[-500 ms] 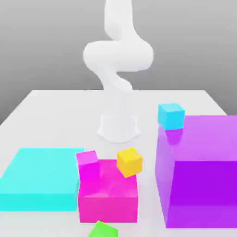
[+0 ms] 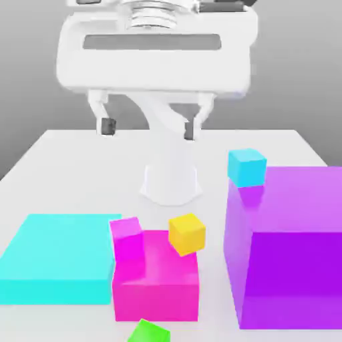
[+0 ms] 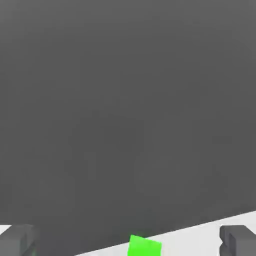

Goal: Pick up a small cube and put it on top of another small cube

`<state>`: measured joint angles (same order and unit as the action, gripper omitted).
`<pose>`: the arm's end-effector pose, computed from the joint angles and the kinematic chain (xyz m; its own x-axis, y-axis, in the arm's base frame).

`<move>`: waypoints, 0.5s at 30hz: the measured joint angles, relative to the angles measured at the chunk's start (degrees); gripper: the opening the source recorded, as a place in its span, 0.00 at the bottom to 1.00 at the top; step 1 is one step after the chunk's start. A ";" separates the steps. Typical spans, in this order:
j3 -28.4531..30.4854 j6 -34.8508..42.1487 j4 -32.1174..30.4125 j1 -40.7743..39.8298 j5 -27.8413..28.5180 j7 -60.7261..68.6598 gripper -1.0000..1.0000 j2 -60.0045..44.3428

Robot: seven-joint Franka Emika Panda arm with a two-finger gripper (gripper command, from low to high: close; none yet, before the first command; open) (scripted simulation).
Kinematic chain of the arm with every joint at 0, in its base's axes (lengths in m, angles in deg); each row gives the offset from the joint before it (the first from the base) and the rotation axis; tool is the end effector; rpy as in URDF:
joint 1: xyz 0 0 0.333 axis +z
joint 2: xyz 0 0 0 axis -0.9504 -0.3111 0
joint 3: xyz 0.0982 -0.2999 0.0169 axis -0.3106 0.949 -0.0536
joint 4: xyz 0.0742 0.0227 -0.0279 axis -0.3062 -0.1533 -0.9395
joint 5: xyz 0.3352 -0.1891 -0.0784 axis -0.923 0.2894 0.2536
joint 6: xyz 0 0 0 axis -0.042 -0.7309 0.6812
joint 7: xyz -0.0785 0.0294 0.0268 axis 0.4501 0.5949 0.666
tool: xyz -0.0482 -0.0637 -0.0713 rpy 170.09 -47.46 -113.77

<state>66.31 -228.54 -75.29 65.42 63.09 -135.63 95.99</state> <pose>0.5173 -0.0219 0.4469 0.4551 -0.8613 0.2258 -0.8245 -0.5034 -0.2585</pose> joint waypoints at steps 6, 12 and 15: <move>0.11 -3.77 -0.11 -0.97 0.48 -4.39 0.50 -12.42; 0.46 -7.64 -0.26 -1.10 -0.92 -7.48 0.50 -24.72; 0.70 -11.05 0.30 -1.03 -1.29 -8.28 0.50 -30.89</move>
<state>67.01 -239.59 -74.99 64.39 61.80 -143.91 65.10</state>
